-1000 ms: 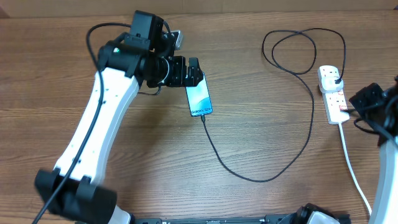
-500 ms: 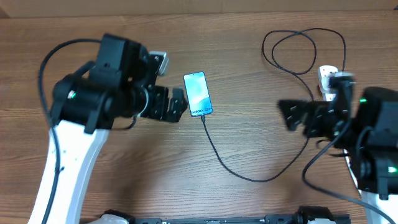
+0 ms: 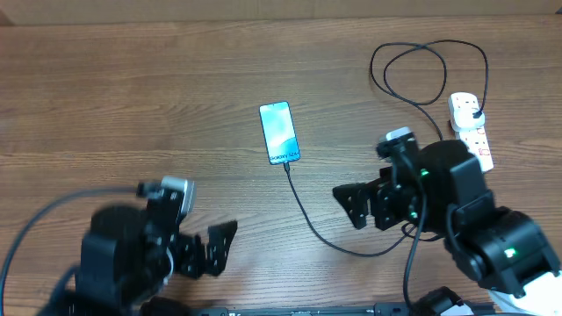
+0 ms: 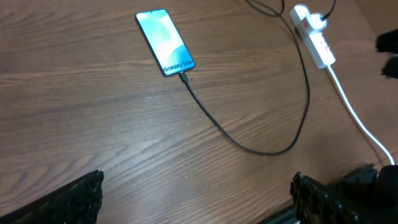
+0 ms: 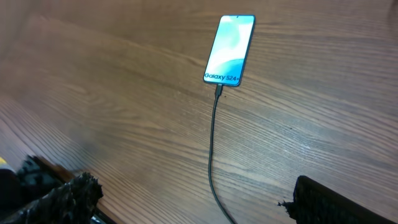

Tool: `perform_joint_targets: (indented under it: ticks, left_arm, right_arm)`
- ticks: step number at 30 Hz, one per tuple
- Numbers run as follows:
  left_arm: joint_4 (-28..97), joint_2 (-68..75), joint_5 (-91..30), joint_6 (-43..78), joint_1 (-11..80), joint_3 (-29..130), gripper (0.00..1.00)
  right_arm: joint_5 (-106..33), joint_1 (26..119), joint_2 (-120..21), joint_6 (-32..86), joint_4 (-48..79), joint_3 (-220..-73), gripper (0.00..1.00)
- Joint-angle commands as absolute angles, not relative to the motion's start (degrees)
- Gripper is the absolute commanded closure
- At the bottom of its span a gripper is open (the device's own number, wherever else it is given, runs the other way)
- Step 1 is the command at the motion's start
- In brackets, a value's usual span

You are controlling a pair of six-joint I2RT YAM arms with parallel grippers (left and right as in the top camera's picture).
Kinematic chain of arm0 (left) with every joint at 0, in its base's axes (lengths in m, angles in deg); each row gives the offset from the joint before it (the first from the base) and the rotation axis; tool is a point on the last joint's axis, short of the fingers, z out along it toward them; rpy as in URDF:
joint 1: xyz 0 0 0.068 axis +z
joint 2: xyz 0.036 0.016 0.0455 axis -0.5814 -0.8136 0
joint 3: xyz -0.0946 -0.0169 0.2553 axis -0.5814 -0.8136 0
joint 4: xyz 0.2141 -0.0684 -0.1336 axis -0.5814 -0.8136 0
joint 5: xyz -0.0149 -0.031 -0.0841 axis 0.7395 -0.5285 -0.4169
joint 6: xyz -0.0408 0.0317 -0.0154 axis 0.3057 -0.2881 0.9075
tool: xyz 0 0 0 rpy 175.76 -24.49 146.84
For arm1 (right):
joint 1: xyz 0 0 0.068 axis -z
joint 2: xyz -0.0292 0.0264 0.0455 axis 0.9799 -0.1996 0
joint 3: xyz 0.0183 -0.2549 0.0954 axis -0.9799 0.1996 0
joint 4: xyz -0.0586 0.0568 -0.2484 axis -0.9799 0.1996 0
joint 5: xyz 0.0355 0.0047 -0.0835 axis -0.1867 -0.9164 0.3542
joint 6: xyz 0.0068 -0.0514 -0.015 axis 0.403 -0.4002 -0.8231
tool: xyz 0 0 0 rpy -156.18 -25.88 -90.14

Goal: Plug charger to phone and switch on socket

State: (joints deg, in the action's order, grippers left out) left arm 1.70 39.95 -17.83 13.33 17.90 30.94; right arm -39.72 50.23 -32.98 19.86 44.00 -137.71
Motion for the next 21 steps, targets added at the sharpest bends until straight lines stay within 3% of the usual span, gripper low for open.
perform_joint_targets:
  ticks: [1,21]
  left_arm:
    - [3.1,44.7,-13.9,20.0,17.5,26.3,0.00]
    - [0.9,46.1,-12.7,21.2,17.5,23.1,0.00]
  right_arm:
    - [-35.4,48.9,-33.6,20.6,43.6,-136.5,0.00]
    - [-34.2,48.9,-47.4,20.1,42.7,-136.5,0.00]
